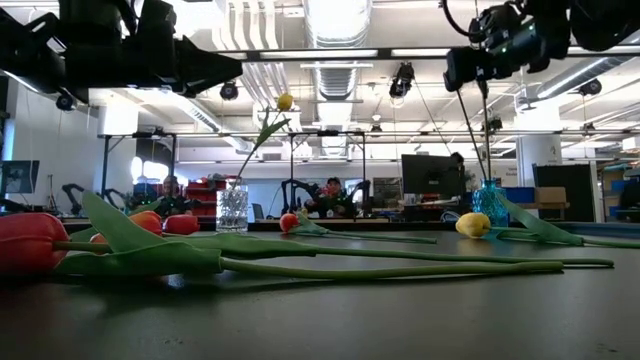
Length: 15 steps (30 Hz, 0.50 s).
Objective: Sort flowers into vase by color
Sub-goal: Put the black flower into the blue vase
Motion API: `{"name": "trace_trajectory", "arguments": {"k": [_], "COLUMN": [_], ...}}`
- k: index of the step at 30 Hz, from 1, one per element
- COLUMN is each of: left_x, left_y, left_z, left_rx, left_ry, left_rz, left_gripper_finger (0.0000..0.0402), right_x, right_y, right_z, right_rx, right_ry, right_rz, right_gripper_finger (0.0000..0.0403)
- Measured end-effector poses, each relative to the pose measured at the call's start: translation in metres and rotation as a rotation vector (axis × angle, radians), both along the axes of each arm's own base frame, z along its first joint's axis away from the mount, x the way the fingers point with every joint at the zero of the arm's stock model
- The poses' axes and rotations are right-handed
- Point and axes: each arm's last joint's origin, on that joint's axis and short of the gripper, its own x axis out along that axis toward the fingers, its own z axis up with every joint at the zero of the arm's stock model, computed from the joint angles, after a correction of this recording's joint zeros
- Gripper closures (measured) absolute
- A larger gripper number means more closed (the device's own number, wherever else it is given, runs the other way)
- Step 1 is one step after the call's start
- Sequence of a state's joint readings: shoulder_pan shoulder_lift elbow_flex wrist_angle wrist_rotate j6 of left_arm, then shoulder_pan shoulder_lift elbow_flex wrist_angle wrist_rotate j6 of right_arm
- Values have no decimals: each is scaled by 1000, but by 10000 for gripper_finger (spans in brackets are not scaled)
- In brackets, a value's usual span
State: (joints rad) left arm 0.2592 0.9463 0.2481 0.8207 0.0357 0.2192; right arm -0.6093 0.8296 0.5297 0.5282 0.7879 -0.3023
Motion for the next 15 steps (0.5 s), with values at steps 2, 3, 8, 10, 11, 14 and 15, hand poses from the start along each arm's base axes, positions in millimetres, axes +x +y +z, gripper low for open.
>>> {"name": "trace_trajectory", "arguments": {"k": [2,3,8,10,11,14,15], "left_x": [0,0,0,0,0,0,0], "left_y": [0,0,0,0,0,0,0], "left_z": [0,0,0,0,0,0,0], "left_rx": [0,0,0,0,0,0,0], "left_ry": [0,0,0,0,0,0,0], "left_rz": [0,0,0,0,0,0,0], "left_gripper_finger": [238,238,238,238,238,238,238], "right_x": [0,0,0,0,1,5,6], "right_y": [-2,-3,-11,-13,-15,-18,-19], "right_z": [-2,-3,-9,-12,-15,-21,-23], "right_rx": [6,9,35,48,56,78,84], "right_ry": [8,11,-3,7,18,49,56], "right_rz": [-6,-12,-66,-103,-116,-126,-126], "right_gripper_finger": [394,394,391,385,381,363,357]}}
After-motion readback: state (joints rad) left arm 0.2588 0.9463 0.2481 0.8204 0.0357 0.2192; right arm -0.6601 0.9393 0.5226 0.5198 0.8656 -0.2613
